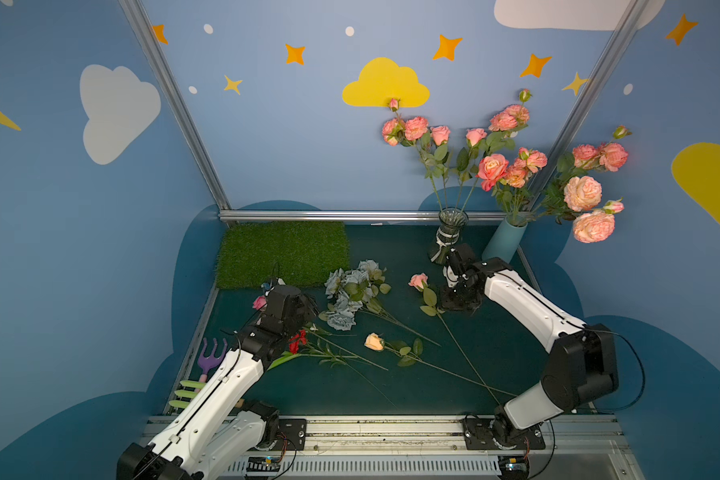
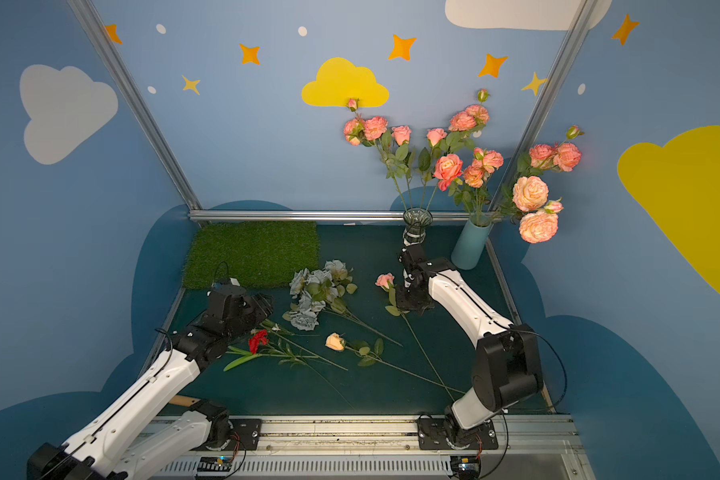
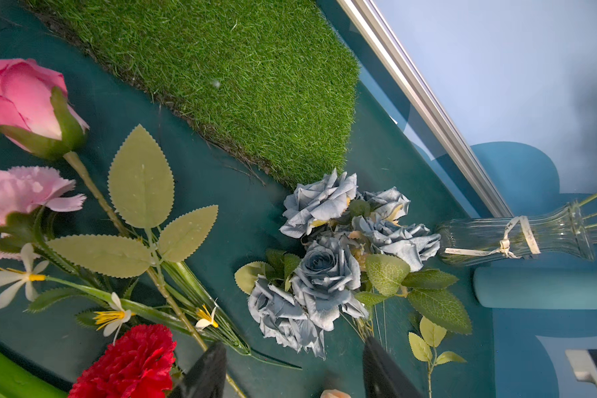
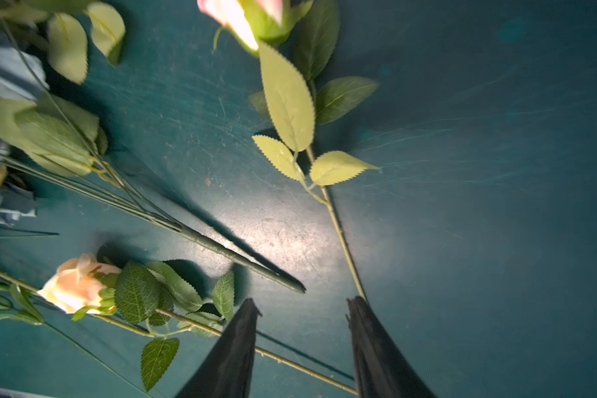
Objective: Place the pink flowers into the vase
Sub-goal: Pick up the flower at the center of the board.
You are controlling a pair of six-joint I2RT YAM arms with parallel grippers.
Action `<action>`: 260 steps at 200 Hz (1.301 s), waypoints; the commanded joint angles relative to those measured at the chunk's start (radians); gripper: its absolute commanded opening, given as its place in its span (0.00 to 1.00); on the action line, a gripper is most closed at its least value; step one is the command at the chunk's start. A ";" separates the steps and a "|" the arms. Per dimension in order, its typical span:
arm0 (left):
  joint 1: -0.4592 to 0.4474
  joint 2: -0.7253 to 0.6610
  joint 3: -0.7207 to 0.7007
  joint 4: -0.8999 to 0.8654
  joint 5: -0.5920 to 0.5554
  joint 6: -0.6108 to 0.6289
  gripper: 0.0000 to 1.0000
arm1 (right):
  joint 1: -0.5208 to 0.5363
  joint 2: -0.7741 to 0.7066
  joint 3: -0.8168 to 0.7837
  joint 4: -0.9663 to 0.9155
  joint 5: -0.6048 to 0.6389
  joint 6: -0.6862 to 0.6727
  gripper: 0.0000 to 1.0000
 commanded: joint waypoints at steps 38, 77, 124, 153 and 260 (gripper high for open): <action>-0.002 -0.014 0.000 -0.015 -0.024 0.004 0.64 | -0.008 0.098 -0.023 0.023 -0.016 -0.011 0.44; -0.003 0.005 -0.001 -0.002 -0.027 0.004 0.64 | -0.033 0.143 -0.035 0.047 -0.011 -0.024 0.44; -0.001 0.002 -0.016 0.004 -0.041 -0.001 0.64 | -0.036 0.216 -0.029 0.074 -0.016 -0.034 0.42; -0.001 -0.002 -0.016 0.003 -0.047 0.001 0.64 | -0.041 0.255 -0.031 0.091 -0.028 -0.040 0.41; 0.003 -0.022 -0.007 -0.009 -0.070 0.018 0.64 | -0.050 0.328 -0.005 0.090 -0.039 -0.073 0.24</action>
